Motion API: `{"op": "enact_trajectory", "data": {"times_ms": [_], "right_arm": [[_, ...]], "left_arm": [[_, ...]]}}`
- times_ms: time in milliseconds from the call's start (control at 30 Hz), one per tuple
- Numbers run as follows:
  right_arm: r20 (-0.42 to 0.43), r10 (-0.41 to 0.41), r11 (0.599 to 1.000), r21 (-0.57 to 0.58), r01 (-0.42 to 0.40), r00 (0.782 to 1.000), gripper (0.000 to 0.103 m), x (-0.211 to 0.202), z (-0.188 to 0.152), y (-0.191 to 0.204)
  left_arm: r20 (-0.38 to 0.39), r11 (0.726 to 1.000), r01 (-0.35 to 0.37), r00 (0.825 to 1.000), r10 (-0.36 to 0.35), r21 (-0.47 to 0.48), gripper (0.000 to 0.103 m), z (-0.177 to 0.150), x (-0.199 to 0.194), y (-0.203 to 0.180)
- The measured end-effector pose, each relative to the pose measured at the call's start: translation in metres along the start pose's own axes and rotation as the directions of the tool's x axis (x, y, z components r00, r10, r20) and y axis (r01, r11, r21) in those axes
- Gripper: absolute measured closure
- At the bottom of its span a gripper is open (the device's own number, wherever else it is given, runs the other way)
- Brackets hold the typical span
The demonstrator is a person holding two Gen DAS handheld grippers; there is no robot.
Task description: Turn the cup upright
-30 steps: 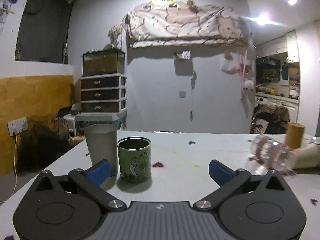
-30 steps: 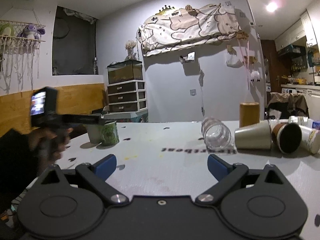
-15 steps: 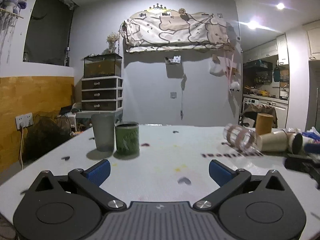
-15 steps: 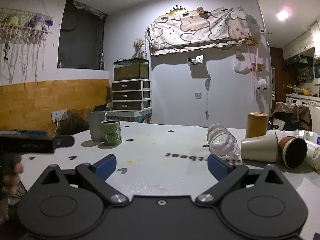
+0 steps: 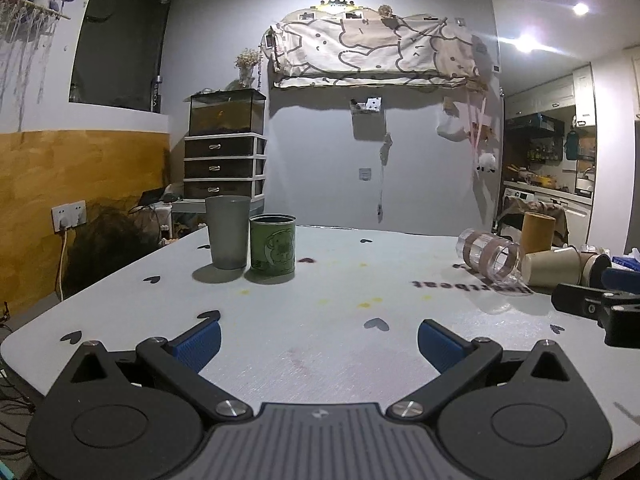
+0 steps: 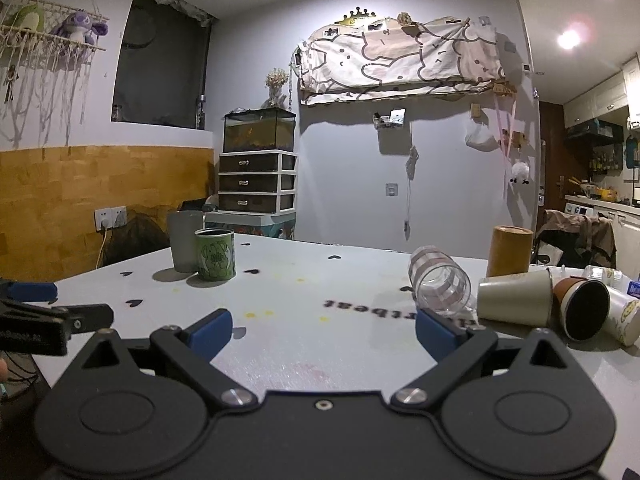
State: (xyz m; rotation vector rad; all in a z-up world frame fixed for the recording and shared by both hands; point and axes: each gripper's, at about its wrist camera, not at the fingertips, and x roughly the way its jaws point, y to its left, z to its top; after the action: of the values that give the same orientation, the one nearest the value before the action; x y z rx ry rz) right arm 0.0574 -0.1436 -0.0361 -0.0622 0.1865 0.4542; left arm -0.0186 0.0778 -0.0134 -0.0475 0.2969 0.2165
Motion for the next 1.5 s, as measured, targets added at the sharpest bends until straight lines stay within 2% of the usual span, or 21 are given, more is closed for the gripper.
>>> {"op": "enact_trajectory", "data": {"times_ms": [1500], "right_arm": [[-0.007,-0.012,1.000,-0.002,0.012,1.000,0.000,-0.0037,-0.0041,-0.0029]], "left_arm": [[-0.012,1.000,-0.008,1.000,0.008,0.007,0.000,0.0026,0.0013,-0.0004]]}}
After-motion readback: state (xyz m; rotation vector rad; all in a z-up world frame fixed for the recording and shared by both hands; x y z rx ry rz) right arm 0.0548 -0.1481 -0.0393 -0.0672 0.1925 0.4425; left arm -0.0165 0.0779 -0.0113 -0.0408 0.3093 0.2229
